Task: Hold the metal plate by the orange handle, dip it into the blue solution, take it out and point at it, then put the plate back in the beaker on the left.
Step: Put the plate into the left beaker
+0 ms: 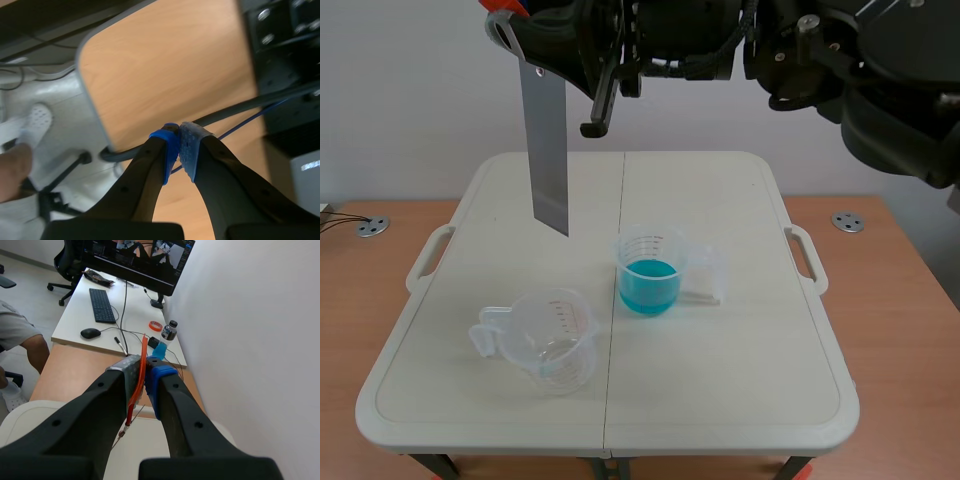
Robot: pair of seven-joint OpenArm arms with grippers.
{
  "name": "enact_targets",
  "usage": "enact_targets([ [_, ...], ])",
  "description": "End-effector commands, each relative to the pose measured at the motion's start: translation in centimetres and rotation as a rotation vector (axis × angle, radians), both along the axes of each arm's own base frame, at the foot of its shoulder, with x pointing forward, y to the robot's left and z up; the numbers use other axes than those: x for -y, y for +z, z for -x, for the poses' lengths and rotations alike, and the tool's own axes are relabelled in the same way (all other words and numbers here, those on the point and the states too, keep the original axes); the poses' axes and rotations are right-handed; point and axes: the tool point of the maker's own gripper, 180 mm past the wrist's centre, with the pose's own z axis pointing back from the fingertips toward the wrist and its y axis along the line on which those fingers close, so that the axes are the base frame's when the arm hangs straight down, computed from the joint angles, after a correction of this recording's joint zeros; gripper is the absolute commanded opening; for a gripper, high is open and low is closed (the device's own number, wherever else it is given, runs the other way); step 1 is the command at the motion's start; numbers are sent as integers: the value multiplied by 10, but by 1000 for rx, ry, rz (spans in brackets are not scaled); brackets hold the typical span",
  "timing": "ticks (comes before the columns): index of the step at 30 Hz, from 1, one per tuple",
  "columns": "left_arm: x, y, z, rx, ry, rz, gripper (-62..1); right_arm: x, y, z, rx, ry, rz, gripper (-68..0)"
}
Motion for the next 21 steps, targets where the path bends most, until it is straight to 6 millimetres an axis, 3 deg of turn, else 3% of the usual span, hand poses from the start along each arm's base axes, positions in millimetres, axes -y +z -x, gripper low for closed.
enact_targets([
  [1,4,1,-2,10,-18,6,-577,-4,22,5,38,32,-41,-662],
  [6,14,-4,-3,7,-17,27,-577,-8,21,11,39,51,-36,-662],
  [21,8,-12,7,-27,-16,13,-577,-24,7,30,-13,120,-29,-662],
])
